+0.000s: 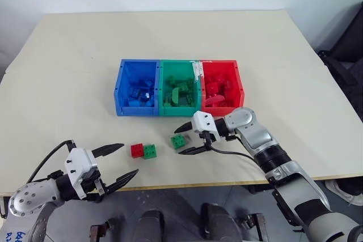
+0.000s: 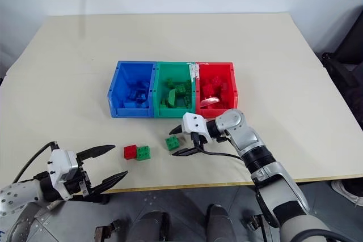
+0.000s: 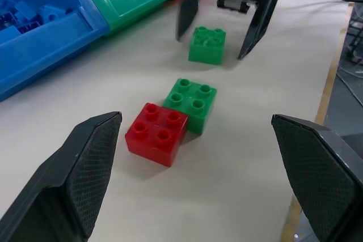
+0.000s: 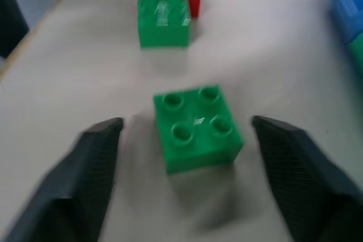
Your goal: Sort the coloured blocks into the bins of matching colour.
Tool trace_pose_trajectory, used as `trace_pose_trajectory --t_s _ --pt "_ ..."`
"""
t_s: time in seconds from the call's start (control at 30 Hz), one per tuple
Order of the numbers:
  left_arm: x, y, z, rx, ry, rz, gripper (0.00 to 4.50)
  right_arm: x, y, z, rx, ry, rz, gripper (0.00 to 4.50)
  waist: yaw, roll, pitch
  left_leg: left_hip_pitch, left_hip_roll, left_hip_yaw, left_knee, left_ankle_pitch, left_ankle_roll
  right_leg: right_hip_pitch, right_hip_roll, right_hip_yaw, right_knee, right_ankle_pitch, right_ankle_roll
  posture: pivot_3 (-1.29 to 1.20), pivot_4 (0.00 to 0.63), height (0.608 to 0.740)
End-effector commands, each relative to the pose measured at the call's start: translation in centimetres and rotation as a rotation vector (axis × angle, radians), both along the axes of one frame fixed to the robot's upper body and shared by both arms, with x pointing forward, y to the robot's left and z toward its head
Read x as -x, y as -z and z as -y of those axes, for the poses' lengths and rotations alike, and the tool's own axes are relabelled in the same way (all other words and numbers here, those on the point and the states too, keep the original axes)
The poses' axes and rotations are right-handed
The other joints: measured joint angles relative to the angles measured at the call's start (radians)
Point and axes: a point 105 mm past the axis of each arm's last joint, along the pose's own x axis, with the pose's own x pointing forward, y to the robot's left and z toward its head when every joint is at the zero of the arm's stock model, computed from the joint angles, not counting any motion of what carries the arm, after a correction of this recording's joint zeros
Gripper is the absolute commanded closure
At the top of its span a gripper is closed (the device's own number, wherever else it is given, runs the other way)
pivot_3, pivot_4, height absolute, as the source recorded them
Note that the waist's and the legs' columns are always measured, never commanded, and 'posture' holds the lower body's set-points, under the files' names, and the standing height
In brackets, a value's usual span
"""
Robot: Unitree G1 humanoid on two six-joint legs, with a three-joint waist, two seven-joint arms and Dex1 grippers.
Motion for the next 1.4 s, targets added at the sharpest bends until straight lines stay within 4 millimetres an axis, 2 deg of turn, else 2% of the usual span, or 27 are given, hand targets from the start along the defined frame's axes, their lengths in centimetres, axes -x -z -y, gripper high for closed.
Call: trace_pose_trajectory --t_s 0.03,0.1,0.13,0.2,0.3,0.37,0.43,0.57,0.67,0.8,0.97,1.03,1.1,1.23,1.27,1.33,1.4 --pt "0.3 -1.1 0.0 0.011 -0.024 0.047 0.0 0.4 -1.2 -0.2 -0.042 -0.049 0.02 2.28 -0.001 0.0 0.0 0.0 0.0 0.0 0.0 0.0 0.0 0.0 0.0 0.0 0.0 0.0 0.0 0.0 0.15 0.74" --pt "0.3 -1.2 -0.1 0.017 -0.035 0.055 0.0 0.4 -1.7 -0.2 -0.089 -0.029 0.01 2.99 -0.001 0.0 0.0 0.0 0.0 0.0 0.0 0.0 0.0 0.0 0.0 0.0 0.0 0.0 0.0 0.0 0.15 0.74" --pt "0.3 -1.3 -0.1 0.023 -0.04 0.061 0.0 0.1 -2.0 -0.2 -0.114 0.003 -0.01 3.06 -0.001 0.0 0.0 0.0 0.0 0.0 0.0 0.0 0.0 0.0 0.0 0.0 0.0 0.0 0.0 0.0 0.15 0.74" --pt "0.2 -1.6 -0.1 0.031 -0.053 0.076 0.0 -0.5 -3.3 -0.2 -0.192 0.067 -0.044 3.06 -0.001 0.0 0.0 0.0 0.0 0.0 0.0 0.0 0.0 0.0 0.0 0.0 0.0 0.0 0.0 0.0 0.15 0.74" --pt "0.1 -2.2 -0.4 0.07 -0.089 0.097 0.0 -1.3 -6.3 0.0 -0.318 0.144 -0.079 3.06 -0.001 0.0 0.0 0.0 0.001 0.0 0.0 0.0 0.0 0.0 0.0 0.0 0.0 0.0 0.0 0.0 0.15 0.74" --pt "0.0 -2.5 -1.1 0.09 -0.13 0.105 0.0 -2.8 -9.0 0.1 -0.423 0.236 -0.08 3.06 -0.001 0.0 0.0 0.0 0.001 0.0 0.0 0.0 -0.001 0.0 0.0 0.0 0.0 0.0 0.0 0.0 0.15 0.74" --pt "0.0 -2.6 -2.1 0.106 -0.179 0.114 0.0 -5.1 -11.3 0.4 -0.491 0.367 -0.029 3.06 -0.004 0.0 0.0 0.0 0.001 0.0 0.0 0.0 -0.001 -0.001 0.0 0.0 0.0 0.0 0.0 0.0 0.15 0.74" --pt "0.3 -2.7 -2.8 0.107 -0.212 0.117 0.0 -7.4 -12.8 0.2 -0.519 0.482 0.036 3.06 -0.004 0.0 0.0 0.0 0.001 0.001 -0.002 -0.001 -0.002 -0.002 0.001 0.0 0.001 -0.001 -0.002 0.0 0.15 0.74" --pt "0.5 -2.7 -3.2 0.103 -0.224 0.115 0.0 -8.1 -12.8 -0.1 -0.508 0.512 0.043 3.06 -0.004 0.0 0.0 0.0 0.001 0.002 -0.003 -0.001 -0.002 -0.002 0.001 0.0 0.001 -0.001 -0.002 0.0 0.15 0.74" --pt "0.7 -2.8 -3.9 0.094 -0.243 0.117 0.0 -8.0 -12.8 0.1 -0.519 0.497 0.045 1.67 -0.004 0.0 0.0 -0.001 0.001 0.002 -0.002 -0.001 -0.001 -0.003 0.0 0.0 0.001 -0.001 -0.002 0.0 0.15 0.74" --pt "1.0 -1.7 -4.6 0.009 -0.222 0.04 0.0 -5.7 -12.9 2.4 -0.557 0.365 0.079 0.04 0.0 0.0 0.0 -0.001 0.001 0.001 -0.002 -0.002 -0.001 -0.002 0.0 -0.001 0.0 -0.001 -0.002 0.0 0.15 0.74" --pt "0.9 -1.7 -5.7 0.012 -0.24 0.016 0.0 -3.2 -11.6 4.3 -0.515 0.249 0.052 0.04 0.0 0.0 0.0 -0.001 0.001 0.002 -0.002 -0.002 0.0 -0.002 0.0 -0.001 0.0 -0.001 -0.002 0.0 0.15 0.74" --pt "0.8 -1.7 -7.0 -0.004 -0.258 0.006 0.0 -1.0 -9.5 6.4 -0.419 0.182 0.053 0.04 0.005 0.0 0.0 -0.001 0.001 0.001 -0.002 -0.002 0.0 -0.002 0.001 -0.001 0.0 -0.001 -0.002 0.0 0.15 0.74" --pt "0.6 -1.5 -8.4 -0.033 -0.266 -0.006 0.0 1.2 -6.0 9.8 -0.243 0.183 -0.002 0.04 0.002 0.0 0.0 -0.001 0.001 0.003 -0.002 -0.003 0.002 -0.001 0.0 -0.002 -0.001 -0.001 -0.002 0.0 0.15 0.74" --pt "0.4 -1.7 -8.7 -0.04 -0.26 -0.002 0.0 1.6 -5.1 11.3 -0.218 0.222 -0.011 0.04 0.0 0.0 0.0 -0.001 0.001 0.003 -0.002 -0.003 0.002 -0.001 0.0 -0.002 -0.001 -0.001 -0.002 0.0 0.15 0.74" --pt "-0.4 -2.0 -8.6 -0.066 -0.227 0.008 0.0 2.1 -4.1 13.1 -0.171 0.275 0.007 0.04 0.001 0.0 0.0 0.0 0.001 0.003 -0.002 -0.003 0.002 -0.001 0.001 -0.002 -0.001 -0.001 -0.002 0.0 0.15 0.74" --pt "-0.9 -2.1 -7.5 -0.07 -0.164 -0.034 0.0 3.1 -3.7 13.3 -0.13 0.228 0.056 0.04 0.001 0.0 0.0 0.0 0.002 0.003 -0.002 -0.003 0.002 -0.001 0.001 -0.003 -0.001 -0.001 -0.002 0.0 0.15 0.74"
